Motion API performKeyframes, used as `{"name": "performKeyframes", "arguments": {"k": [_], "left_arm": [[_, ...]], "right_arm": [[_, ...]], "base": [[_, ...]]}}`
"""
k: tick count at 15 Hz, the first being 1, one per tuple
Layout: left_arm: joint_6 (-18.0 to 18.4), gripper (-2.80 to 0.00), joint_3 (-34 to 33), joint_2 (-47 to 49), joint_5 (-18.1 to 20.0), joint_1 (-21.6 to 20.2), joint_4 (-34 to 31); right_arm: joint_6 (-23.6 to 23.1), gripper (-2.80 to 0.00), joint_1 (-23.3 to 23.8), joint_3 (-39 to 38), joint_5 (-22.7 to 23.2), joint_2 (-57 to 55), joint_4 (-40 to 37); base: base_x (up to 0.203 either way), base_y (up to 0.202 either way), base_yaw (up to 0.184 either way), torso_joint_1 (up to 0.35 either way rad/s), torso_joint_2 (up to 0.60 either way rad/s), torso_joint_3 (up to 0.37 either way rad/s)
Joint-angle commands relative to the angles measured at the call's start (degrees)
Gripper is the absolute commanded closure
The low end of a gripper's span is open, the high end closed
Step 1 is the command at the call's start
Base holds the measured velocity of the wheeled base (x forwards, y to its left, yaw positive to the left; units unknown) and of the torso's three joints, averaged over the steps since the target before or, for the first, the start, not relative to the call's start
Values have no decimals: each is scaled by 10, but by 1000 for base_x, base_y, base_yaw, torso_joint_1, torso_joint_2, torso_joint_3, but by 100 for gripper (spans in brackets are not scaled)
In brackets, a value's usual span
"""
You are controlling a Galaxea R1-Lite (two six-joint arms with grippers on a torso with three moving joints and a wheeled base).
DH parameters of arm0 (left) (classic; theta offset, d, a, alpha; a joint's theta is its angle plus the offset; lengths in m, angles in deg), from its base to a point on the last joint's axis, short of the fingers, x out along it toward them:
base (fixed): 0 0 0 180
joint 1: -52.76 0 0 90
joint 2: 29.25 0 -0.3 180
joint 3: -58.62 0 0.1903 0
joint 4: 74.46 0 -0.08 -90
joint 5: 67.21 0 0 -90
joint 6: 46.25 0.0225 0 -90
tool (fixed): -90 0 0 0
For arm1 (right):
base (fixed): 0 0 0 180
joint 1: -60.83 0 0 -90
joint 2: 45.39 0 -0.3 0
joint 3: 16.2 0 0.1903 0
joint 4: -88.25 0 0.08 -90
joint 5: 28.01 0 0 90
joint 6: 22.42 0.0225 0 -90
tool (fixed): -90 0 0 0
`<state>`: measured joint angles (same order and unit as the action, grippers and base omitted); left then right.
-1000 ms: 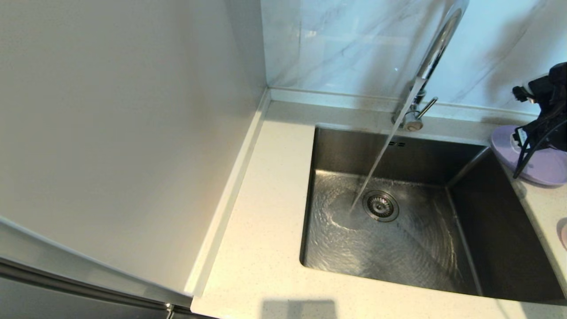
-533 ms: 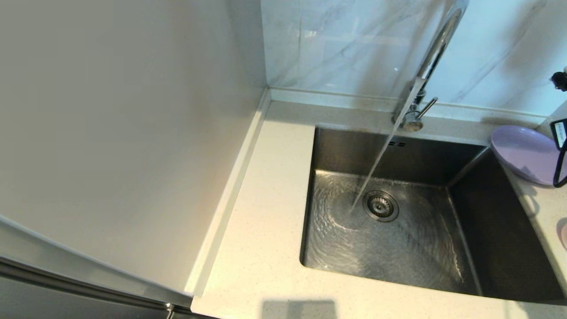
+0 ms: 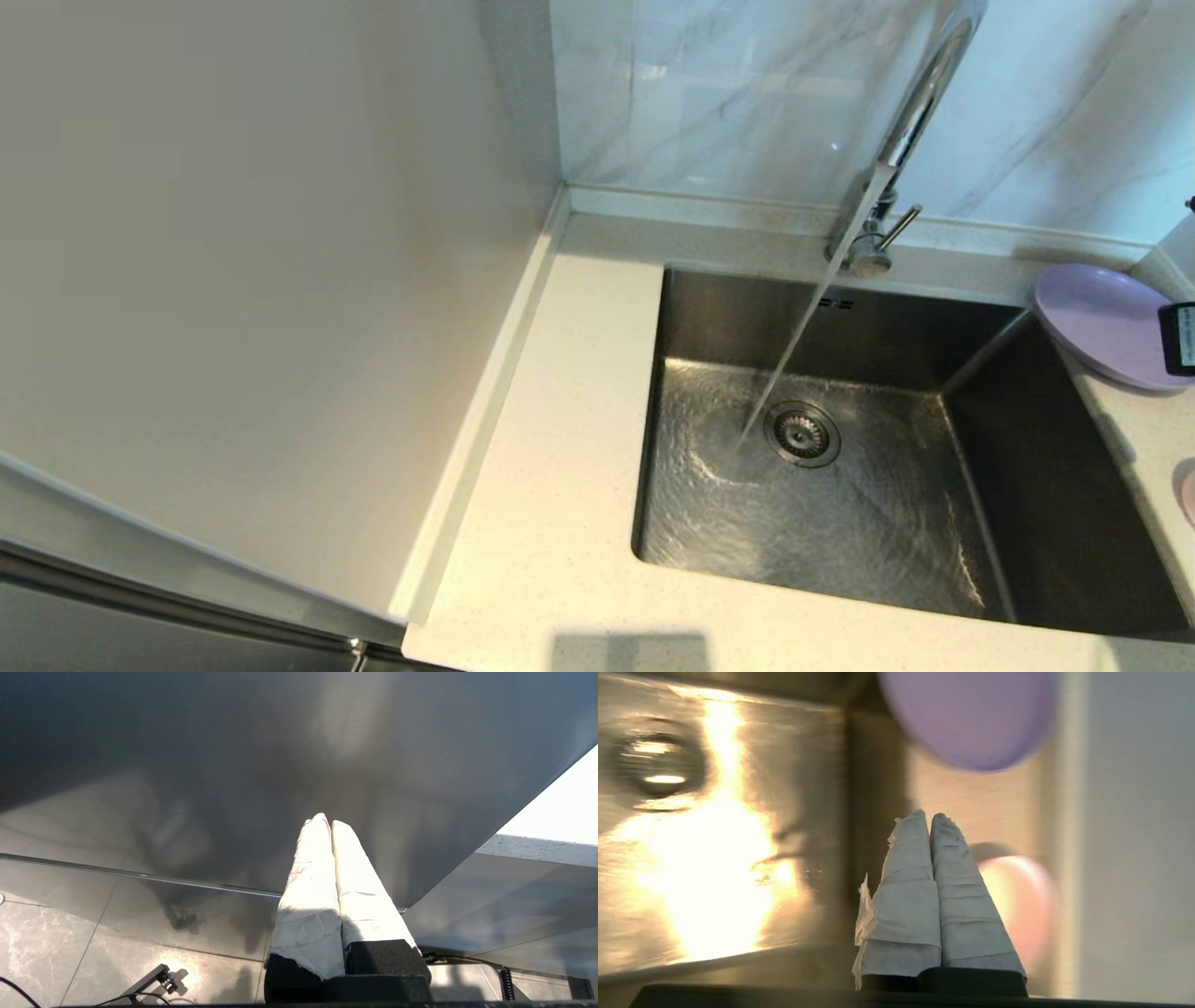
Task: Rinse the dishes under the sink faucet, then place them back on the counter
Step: Turn off the faucet
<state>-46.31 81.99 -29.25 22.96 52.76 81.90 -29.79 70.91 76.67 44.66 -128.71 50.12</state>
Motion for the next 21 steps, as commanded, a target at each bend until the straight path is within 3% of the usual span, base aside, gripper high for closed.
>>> {"name": "performKeyframes", "arguments": {"k": [1,3,8,10,12,21], "left_arm": [[0,0,0,0,1,0,0],[0,0,0,0,0,0,0],[0,0,0,0,0,0,0],[0,0,0,0,0,0,0],[0,0,0,0,0,0,0],[0,0,0,0,0,0,0]], "right_arm": [[73,0,0,38,98,-13,-74],[158,0,0,80,195,-38,-119],[432,0,0,220,414,-131,-154],[504,0,1,251,486,-168,-153],[533,0,0,271,504,-198,-152],[563,0,-17,297,506,-253,-34]], "base": [[0,0,0,0,0,0],[0,0,0,0,0,0],[0,0,0,0,0,0],[0,0,0,0,0,0],[0,0,0,0,0,0],[0,0,0,0,0,0]]}}
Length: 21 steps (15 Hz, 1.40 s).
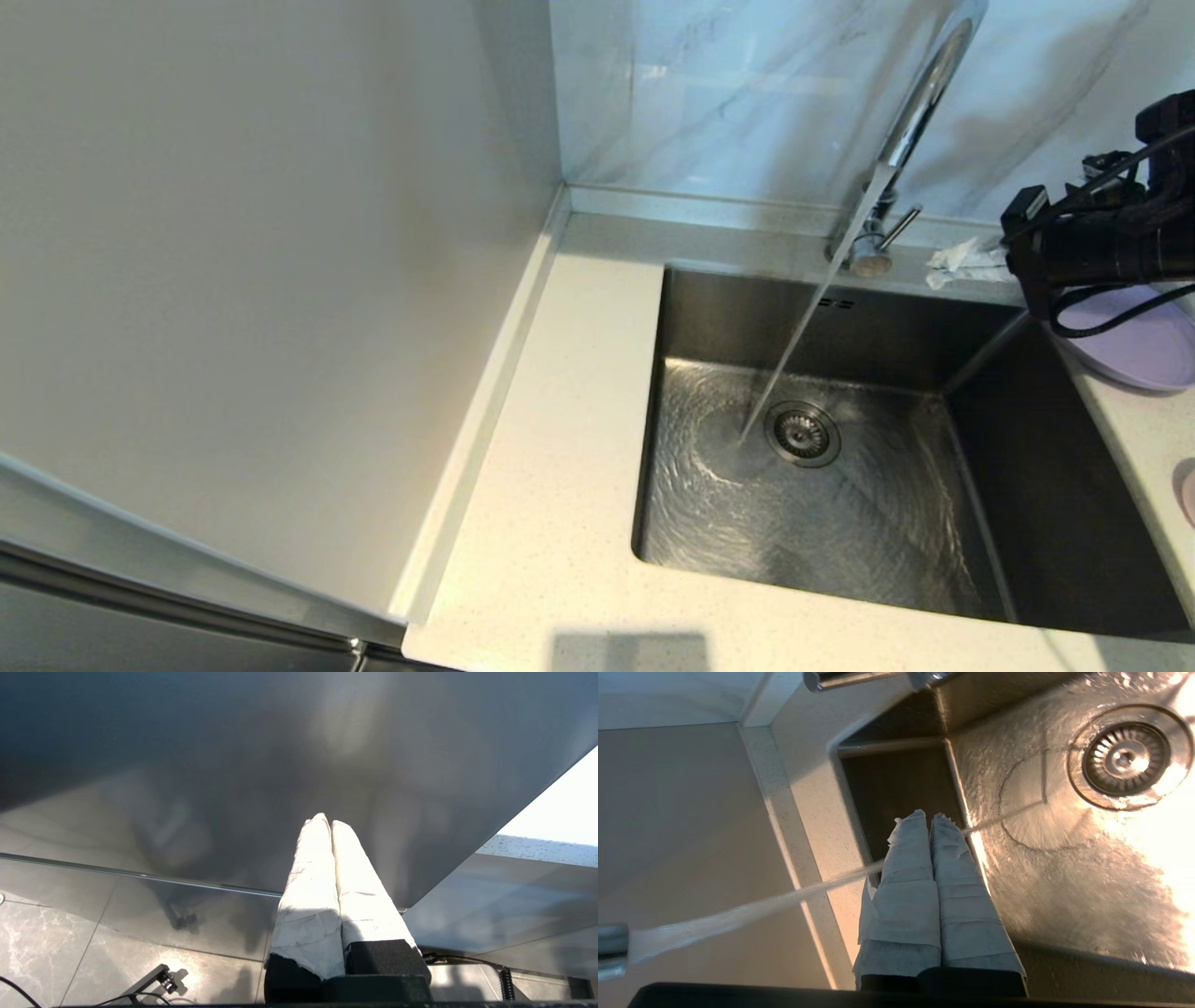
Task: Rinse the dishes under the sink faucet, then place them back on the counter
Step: Turn off the faucet
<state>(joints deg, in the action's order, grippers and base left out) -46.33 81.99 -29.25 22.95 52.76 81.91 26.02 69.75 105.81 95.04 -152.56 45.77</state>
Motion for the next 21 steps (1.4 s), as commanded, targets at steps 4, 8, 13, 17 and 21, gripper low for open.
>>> {"name": "performKeyframes", "arguments": {"k": [4,8,13,17,21], "left_arm": [[0,0,0,0,0,0,0],[0,0,0,0,0,0,0],[0,0,0,0,0,0,0],[0,0,0,0,0,0,0],[0,0,0,0,0,0,0]], "right_arm": [[37,0,-17,46,1,-36,15],[40,0,-18,72,0,-50,16],[40,0,-18,117,-3,-78,29],[35,0,-18,121,-41,-99,69],[18,0,-18,120,-73,-112,116]], "base": [[0,0,0,0,0,0],[0,0,0,0,0,0],[0,0,0,0,0,0],[0,0,0,0,0,0],[0,0,0,0,0,0]]}}
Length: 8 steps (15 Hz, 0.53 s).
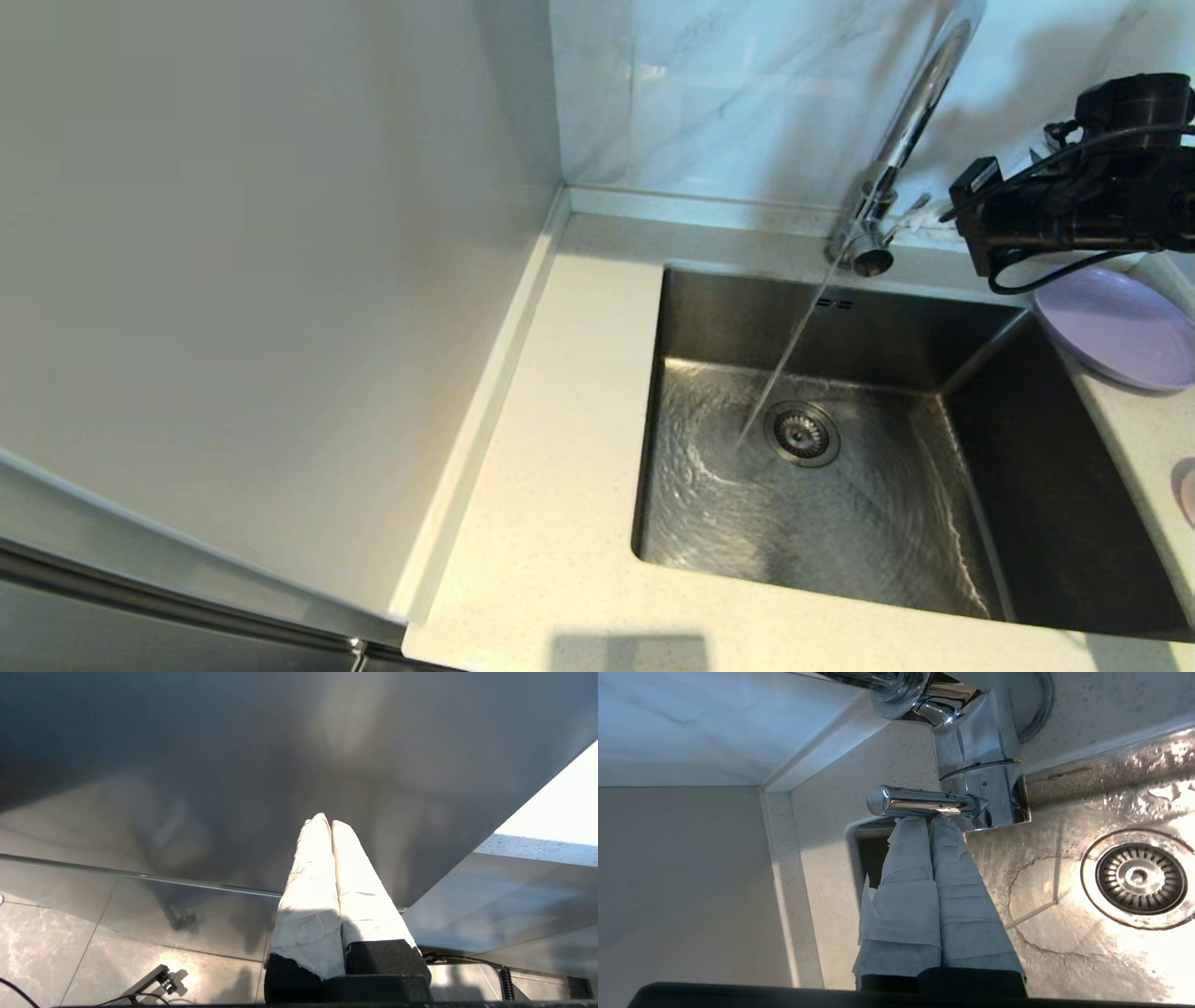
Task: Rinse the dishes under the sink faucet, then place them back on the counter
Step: Turn off the faucet
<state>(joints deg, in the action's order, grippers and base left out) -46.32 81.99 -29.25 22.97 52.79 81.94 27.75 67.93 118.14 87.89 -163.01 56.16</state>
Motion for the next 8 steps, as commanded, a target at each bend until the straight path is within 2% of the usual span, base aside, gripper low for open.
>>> {"name": "performKeyframes", "arguments": {"k": [1,8], "left_arm": [[0,0,0,0,0,0,0],[0,0,0,0,0,0,0]], "right_arm": [[0,0,0,-4,-2,-8,21],[4,0,-1,-34,12,16,30]], "base": [[0,0,0,0,0,0],[0,0,0,0,0,0]]}}
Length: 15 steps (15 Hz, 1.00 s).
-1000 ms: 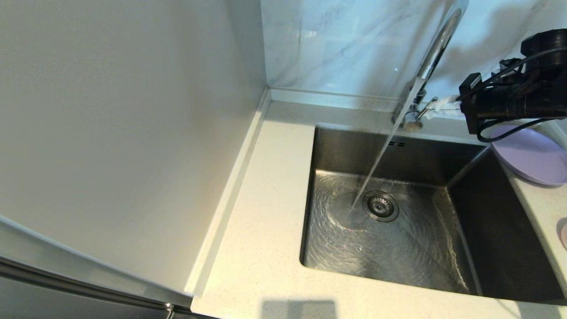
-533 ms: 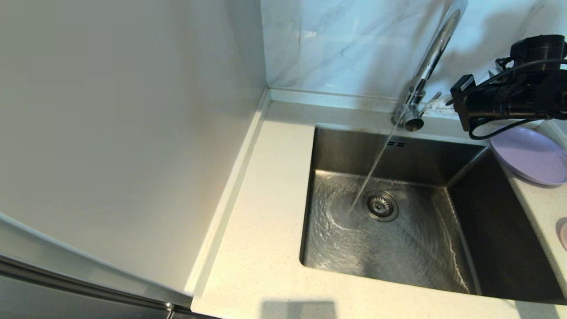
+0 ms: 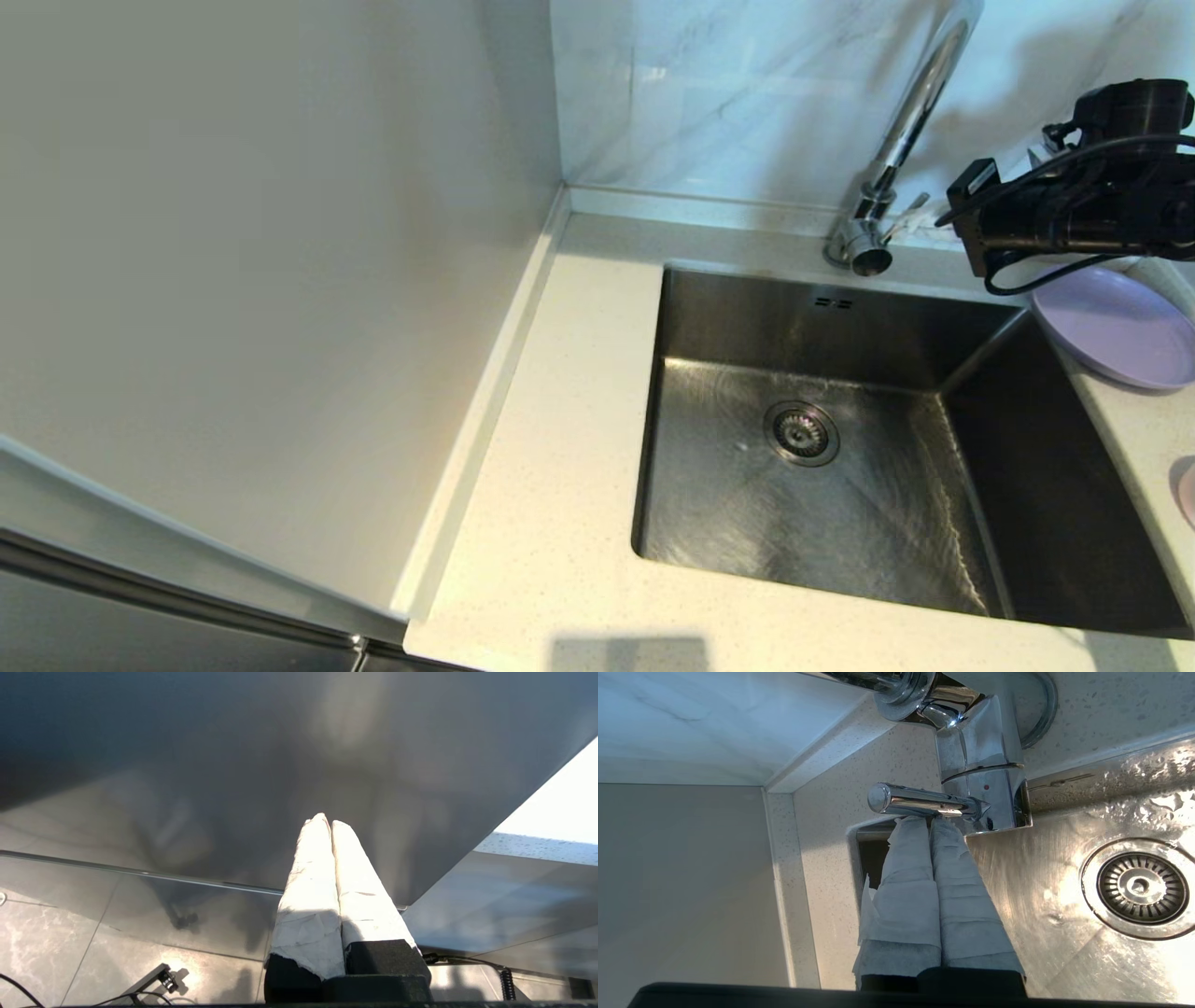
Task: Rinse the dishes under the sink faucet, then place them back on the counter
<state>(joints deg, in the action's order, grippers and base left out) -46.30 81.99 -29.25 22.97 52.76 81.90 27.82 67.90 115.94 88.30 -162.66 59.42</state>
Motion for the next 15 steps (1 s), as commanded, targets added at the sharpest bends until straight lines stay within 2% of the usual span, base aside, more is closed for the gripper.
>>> {"name": "performKeyframes", "arguments": {"k": [1,6,9,13,15], "left_arm": [[0,0,0,0,0,0,0],[0,0,0,0,0,0,0],[0,0,0,0,0,0,0],[0,0,0,0,0,0,0],[0,0,0,0,0,0,0]], "right_arm": [[4,0,0,-19,19,21,-3],[0,0,-4,-77,63,77,-6],[-9,0,-2,-128,49,133,-39],[-71,0,0,-158,-126,198,-183],[-95,0,10,-205,-179,241,-201]], "base": [[0,0,0,0,0,0],[0,0,0,0,0,0],[0,0,0,0,0,0],[0,0,0,0,0,0],[0,0,0,0,0,0]]}}
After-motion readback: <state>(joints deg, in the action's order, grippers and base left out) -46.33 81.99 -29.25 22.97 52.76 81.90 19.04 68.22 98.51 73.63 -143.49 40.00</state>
